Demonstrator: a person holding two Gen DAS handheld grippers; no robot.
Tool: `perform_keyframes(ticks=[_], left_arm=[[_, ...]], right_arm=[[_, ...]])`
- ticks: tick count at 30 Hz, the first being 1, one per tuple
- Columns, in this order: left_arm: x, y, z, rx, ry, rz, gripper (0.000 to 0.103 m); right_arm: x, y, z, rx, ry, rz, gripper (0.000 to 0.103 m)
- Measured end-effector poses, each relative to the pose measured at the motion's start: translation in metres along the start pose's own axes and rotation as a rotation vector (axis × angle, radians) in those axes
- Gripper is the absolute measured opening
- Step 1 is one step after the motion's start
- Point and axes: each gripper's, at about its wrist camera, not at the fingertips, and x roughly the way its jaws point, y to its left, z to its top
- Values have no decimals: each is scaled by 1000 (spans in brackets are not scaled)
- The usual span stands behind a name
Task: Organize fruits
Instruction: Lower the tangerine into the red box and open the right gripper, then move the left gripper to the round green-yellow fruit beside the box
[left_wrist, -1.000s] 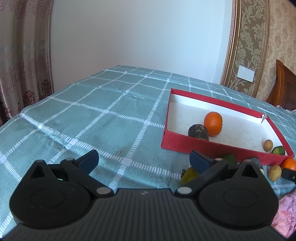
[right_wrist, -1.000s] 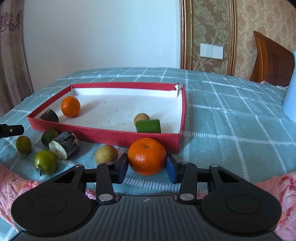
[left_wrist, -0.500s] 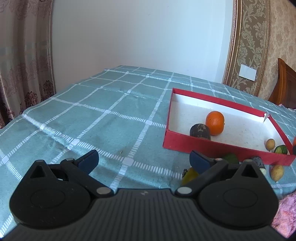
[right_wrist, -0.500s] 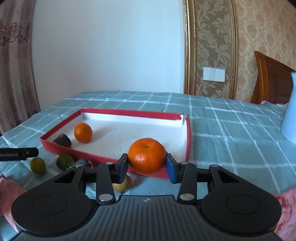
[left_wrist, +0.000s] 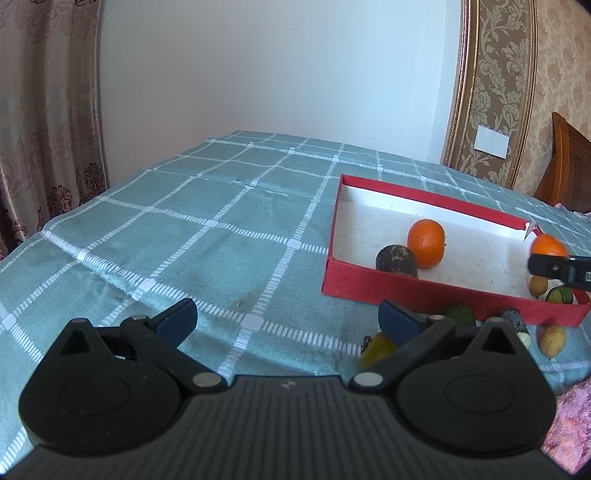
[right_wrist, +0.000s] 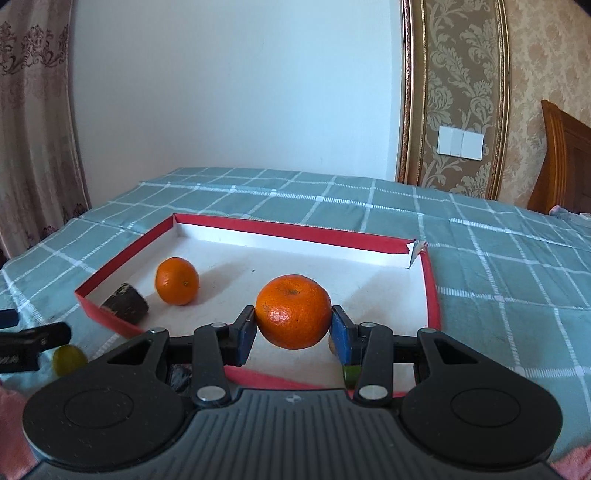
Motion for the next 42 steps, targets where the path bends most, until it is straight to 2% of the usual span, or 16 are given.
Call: perform_keyframes(ticks=[7,15,17,19,20,27,32,36,38,42], left_arm=[[1,0,0,0,2,-6,103],[2,0,0,0,5,-8,103],[2,0,0,0,5,-7,103],[2,0,0,0,5,-6,103],[2,0,0,0,5,-6,103],[1,1,-1,-6,-8,-8,103],[-7,6,-3,-14,-52,-54,103],[-20,16,-3,-50,-107,-116,103],[-26,23,-1,-60,-107,-100,103],[-38,33,2,1,-108,-94,98]], right_arm=[[30,-3,0,15,49,-9,42],[38,3,-1,-24,47,-27,43],[37,2,-1,-19,37,-32,51],[33,0,-1,-12,23,-35,62],[30,-2,-1,-8,15,-39,63],[-15,-31,-14,75,-91,-41,64],[-52,-65,-37,164,-162,-87,74],[-66,-84,-59,209,-165,-123,75],[-68,-91,-64,247,-153,-112,75],[-70,-93,-66,257,-167,-97,80]])
